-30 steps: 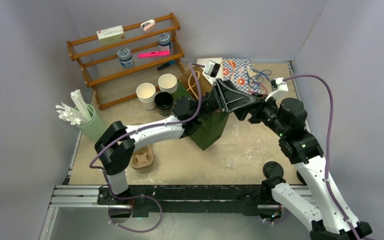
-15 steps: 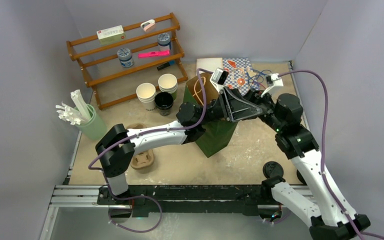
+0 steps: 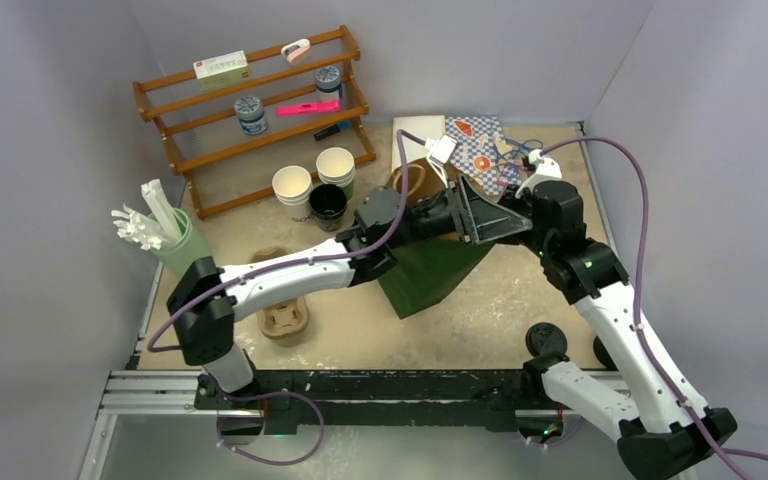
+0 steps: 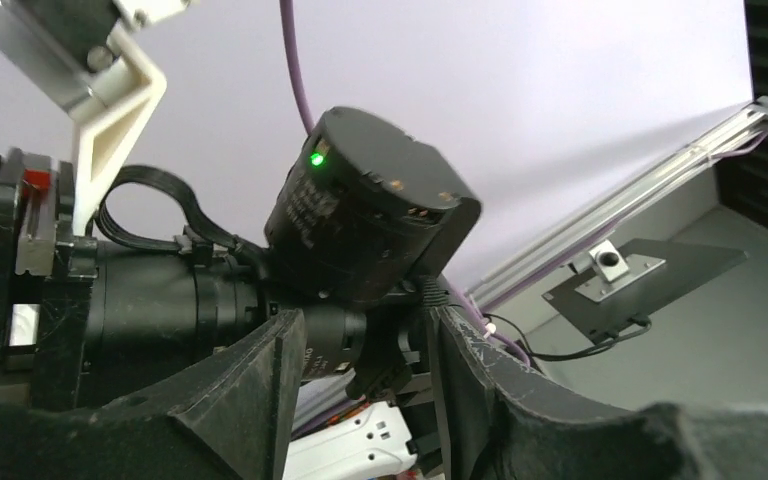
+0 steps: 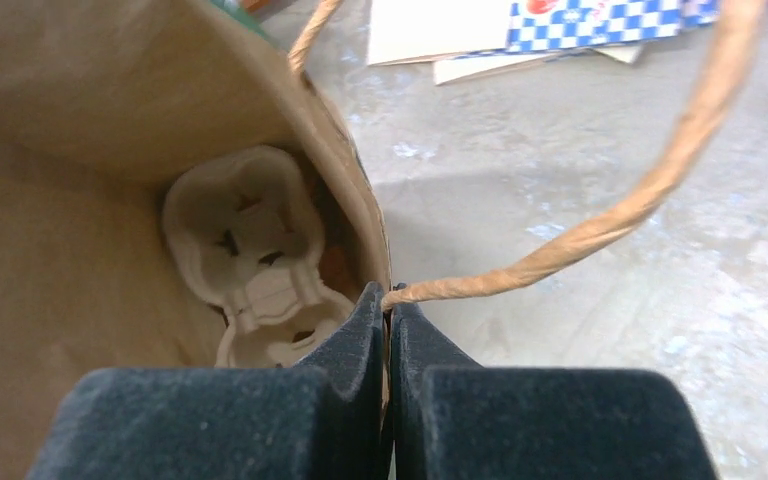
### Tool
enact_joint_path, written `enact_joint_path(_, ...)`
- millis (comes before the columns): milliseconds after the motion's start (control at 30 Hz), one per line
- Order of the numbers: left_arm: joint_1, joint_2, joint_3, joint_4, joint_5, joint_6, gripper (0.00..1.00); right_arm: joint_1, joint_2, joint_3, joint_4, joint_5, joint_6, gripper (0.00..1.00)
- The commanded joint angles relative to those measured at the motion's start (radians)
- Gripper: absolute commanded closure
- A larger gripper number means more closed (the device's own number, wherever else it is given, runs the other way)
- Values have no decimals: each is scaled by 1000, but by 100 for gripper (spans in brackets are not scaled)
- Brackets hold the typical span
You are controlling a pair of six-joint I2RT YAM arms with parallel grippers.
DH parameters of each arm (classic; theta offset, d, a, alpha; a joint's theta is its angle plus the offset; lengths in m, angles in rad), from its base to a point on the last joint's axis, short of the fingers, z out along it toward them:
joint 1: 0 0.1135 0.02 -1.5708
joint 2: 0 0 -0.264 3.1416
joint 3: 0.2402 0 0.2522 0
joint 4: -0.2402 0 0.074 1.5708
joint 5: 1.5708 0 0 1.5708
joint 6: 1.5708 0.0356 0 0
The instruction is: Pack the takeout coffee
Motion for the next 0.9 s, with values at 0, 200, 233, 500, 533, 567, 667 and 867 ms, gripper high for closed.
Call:
enact_joint_path(0,2,-117,33,-127,-59,132,49,-4,-16,26,-78,176,-16,100)
enact_joint_path(200,1,-111,35,-37,-23,50,46,-5,-37,0,-51,142,0,100)
enact_joint_path(233,3,-101,35,-15,-14,29,46,-4,-43,-4,-40,120,2,100)
enact_joint_path(500,17,-66,23,80,9,-40,46,-5,-51,-14,-38,111,-18,93)
enact_joint_path(533,23,-78,20,51,5,-14,46,-5,-52,-14,-42,116,-18,92)
enact_joint_path(567,29,-94,16,7,-4,23,46,-4,-52,-13,-45,119,-19,91)
enact_joint_path(667,36,-169,12,-200,-101,145,46,-5,-62,-17,-46,121,-15,85)
enact_joint_path(867,36,-295,33,-554,-417,250,44,-4,-77,-33,-32,113,5,78)
